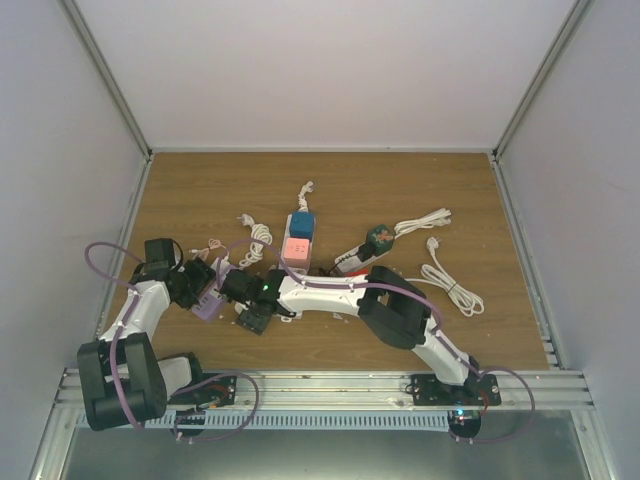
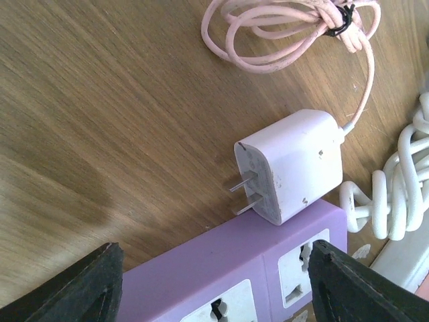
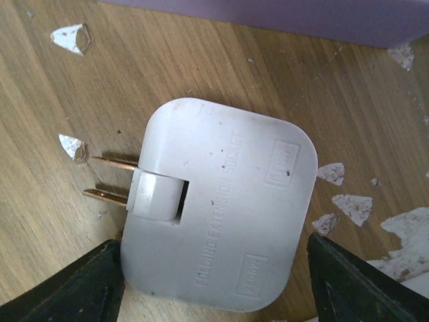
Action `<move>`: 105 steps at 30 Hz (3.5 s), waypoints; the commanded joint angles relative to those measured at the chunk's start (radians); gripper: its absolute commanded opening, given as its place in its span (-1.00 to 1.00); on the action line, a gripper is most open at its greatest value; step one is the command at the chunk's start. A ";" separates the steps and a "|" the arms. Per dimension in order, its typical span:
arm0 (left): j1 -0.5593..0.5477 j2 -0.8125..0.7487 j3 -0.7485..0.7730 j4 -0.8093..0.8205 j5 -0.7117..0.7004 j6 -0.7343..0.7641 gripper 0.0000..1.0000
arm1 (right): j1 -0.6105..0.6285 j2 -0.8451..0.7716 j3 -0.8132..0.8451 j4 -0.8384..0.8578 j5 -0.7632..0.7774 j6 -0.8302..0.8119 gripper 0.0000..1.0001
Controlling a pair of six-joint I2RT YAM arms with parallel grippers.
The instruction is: Insert the plug
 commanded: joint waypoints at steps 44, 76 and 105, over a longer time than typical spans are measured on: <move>-0.124 0.022 -0.060 0.105 0.171 -0.061 0.47 | -0.174 -0.558 -0.448 0.375 0.272 0.146 0.14; -0.356 -0.042 0.302 0.357 0.696 0.057 0.77 | -0.246 -0.696 -0.571 0.629 0.078 0.031 0.15; -0.384 -0.017 0.320 0.392 0.689 0.084 -1.00 | -0.312 -0.880 -0.680 0.695 -0.166 0.129 0.83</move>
